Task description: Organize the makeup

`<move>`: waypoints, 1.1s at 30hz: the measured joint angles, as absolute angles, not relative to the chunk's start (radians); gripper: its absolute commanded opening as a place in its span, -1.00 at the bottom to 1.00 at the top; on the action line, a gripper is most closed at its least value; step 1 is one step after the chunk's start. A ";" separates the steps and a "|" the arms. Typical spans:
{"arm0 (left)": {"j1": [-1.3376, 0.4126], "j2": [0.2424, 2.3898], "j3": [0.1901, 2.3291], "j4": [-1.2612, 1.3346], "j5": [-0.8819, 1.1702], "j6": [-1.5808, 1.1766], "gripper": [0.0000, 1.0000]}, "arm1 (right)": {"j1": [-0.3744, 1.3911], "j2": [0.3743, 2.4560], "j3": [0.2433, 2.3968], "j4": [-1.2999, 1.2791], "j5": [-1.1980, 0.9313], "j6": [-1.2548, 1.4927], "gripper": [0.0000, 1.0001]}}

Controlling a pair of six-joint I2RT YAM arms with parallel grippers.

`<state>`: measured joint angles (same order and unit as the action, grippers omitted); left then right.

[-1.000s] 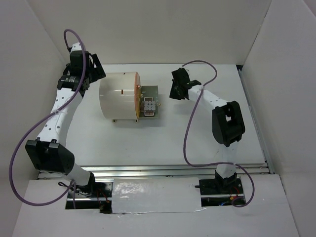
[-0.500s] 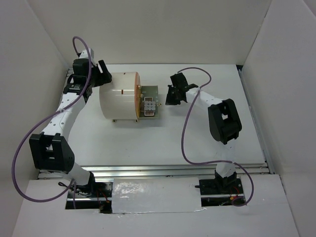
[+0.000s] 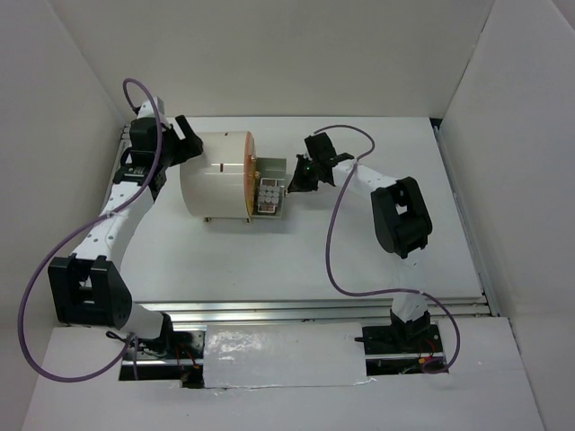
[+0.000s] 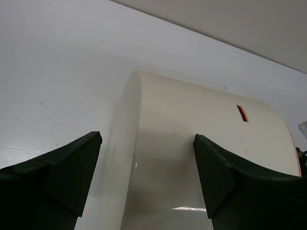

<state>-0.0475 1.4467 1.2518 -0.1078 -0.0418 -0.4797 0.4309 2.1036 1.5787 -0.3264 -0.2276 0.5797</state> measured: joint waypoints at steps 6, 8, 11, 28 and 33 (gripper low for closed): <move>-0.056 1.444 1.249 -0.110 -0.061 -0.491 0.84 | 0.450 2.123 1.620 -0.298 -0.286 0.614 -0.91; -0.060 1.444 1.247 -0.108 -0.067 -0.501 0.84 | 0.452 2.138 1.647 -0.298 -0.299 0.622 -0.90; -0.066 1.444 1.243 -0.102 -0.073 -0.505 0.84 | 0.453 2.176 1.701 -0.299 -0.319 0.632 -0.89; -0.089 1.420 1.224 -0.101 -0.093 -0.508 0.87 | 0.479 2.288 1.748 -0.146 -0.463 0.773 -0.82; -0.094 1.418 1.224 -0.103 -0.101 -0.509 0.87 | 0.489 2.314 1.774 -0.101 -0.502 0.815 -0.81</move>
